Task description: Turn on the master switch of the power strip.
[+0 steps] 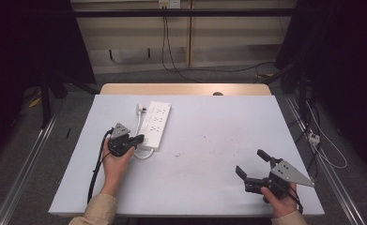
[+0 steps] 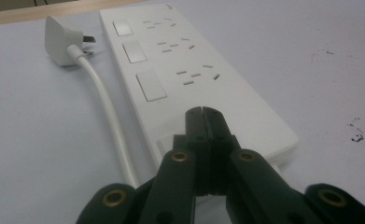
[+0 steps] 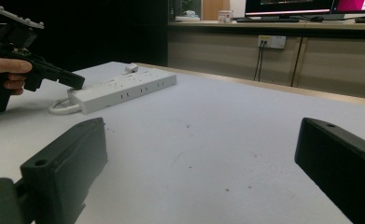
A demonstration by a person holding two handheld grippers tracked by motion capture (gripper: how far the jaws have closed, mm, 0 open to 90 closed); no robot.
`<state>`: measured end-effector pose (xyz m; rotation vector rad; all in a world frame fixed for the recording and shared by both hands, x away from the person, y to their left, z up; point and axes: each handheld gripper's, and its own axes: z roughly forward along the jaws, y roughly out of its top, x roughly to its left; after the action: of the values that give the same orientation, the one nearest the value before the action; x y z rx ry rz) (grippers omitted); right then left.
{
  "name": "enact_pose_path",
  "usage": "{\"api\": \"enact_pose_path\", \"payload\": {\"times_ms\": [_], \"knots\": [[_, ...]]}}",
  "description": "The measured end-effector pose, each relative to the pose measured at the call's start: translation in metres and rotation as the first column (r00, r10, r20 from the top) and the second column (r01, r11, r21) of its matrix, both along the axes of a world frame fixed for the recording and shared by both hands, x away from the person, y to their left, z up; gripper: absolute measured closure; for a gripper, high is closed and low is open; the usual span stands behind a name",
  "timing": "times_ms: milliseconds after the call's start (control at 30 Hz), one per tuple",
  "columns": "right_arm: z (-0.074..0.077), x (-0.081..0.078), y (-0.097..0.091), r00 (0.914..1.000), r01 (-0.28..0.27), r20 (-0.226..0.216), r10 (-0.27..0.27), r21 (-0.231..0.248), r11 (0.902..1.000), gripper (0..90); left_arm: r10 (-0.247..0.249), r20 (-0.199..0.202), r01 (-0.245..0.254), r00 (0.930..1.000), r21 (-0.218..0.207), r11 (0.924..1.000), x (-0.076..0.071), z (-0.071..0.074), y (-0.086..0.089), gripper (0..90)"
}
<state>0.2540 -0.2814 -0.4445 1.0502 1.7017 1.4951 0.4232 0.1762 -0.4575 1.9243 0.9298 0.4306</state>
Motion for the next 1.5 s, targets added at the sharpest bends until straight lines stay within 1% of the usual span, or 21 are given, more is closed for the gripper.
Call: {"api": "enact_pose_path", "payload": {"times_ms": [100,267,400,467,567,667,700,967,1000,1033,1100,1133,1200,1233,1267,1367,1500], "knots": [[0.0000,-0.0001,0.0000,1.0000,0.001,-0.001,-0.001,0.000,1.0000,2.1,0.002,-0.004,-0.002,1.0000,-0.006,1.0000,-0.0001,-0.0002,0.0001,90.0],[0.0000,-0.0002,0.0000,1.0000,0.000,-0.001,0.000,0.000,1.0000,2.1,0.006,-0.001,-0.006,1.0000,0.002,1.0000,-0.0006,0.0003,-0.0012,90.0],[0.0000,-0.0003,0.0001,1.0000,0.001,0.001,-0.001,0.001,1.0000,2.1,0.003,0.000,-0.003,1.0000,0.018,0.9998,-0.0007,0.0009,-0.0015,90.0],[-0.0001,-0.0003,0.0003,1.0000,0.001,0.000,-0.001,0.000,1.0000,2.1,0.007,-0.005,-0.007,1.0000,0.009,0.9999,-0.0006,0.0005,-0.0015,90.0],[0.0000,-0.0003,0.0004,1.0000,0.001,0.000,-0.001,0.000,1.0000,2.1,0.005,-0.004,-0.005,1.0000,0.014,0.9999,-0.0005,0.0006,-0.0013,90.0],[0.0000,-0.0004,0.0003,1.0000,0.000,0.002,0.000,0.001,1.0000,2.1,0.010,-0.008,-0.010,0.9999,0.007,0.9999,-0.0007,0.0004,-0.0015,90.0],[0.0001,-0.0005,0.0003,1.0000,0.001,0.002,-0.001,0.000,1.0000,2.1,0.008,-0.011,-0.008,0.9999,0.012,0.9999,-0.0007,0.0004,-0.0016,90.0],[0.0003,-0.0007,-0.0001,1.0000,0.001,0.005,-0.001,0.003,1.0000,2.1,0.008,-0.003,-0.008,1.0000,0.011,0.9999,-0.0005,0.0003,-0.0014,90.0],[0.0003,-0.0006,-0.0005,1.0000,0.001,0.006,-0.001,0.001,1.0000,2.1,0.015,0.009,-0.015,0.9999,-0.003,0.9999,-0.0008,0.0004,-0.0014,90.0],[0.0004,-0.0006,-0.0006,1.0000,0.001,0.006,-0.001,0.001,1.0000,2.1,0.021,0.002,-0.021,0.9998,-0.009,0.9997,-0.0009,0.0013,-0.0015,90.0],[0.0004,-0.0004,-0.0006,1.0000,0.000,0.007,0.000,0.000,1.0000,2.1,0.024,-0.001,-0.024,0.9997,-0.012,0.9997,-0.0013,0.0013,-0.0018,90.0],[0.0004,-0.0003,-0.0006,1.0000,0.000,0.007,0.000,0.000,1.0000,2.1,0.023,-0.001,-0.023,0.9997,-0.005,0.9997,-0.0015,0.0019,-0.0022,90.0],[0.0002,0.0000,-0.0008,1.0000,0.000,0.003,0.000,0.001,1.0000,2.1,0.026,-0.002,-0.026,0.9997,-0.007,0.9996,-0.0015,0.0019,-0.0026,90.0],[0.0002,0.0000,-0.0009,1.0000,0.001,0.003,-0.001,0.000,1.0000,2.1,0.029,-0.006,-0.029,0.9996,-0.015,0.9995,-0.0015,0.0017,-0.0023,90.0],[0.0002,0.0000,-0.0009,1.0000,0.000,0.003,0.000,0.001,1.0000,2.1,0.028,-0.006,-0.029,0.9996,-0.011,0.9995,-0.0014,0.0019,-0.0020,90.0],[0.0005,-0.0003,-0.0010,1.0000,0.000,0.007,0.000,0.001,1.0000,2.1,0.030,-0.002,-0.030,0.9995,-0.032,0.9990,-0.0019,0.0042,-0.0007,90.0],[0.0005,-0.0003,-0.0008,1.0000,0.000,0.006,0.000,0.001,1.0000,2.1,0.030,-0.003,-0.030,0.9996,-0.044,0.9986,-0.0026,0.0061,0.0006,90.0]]}}
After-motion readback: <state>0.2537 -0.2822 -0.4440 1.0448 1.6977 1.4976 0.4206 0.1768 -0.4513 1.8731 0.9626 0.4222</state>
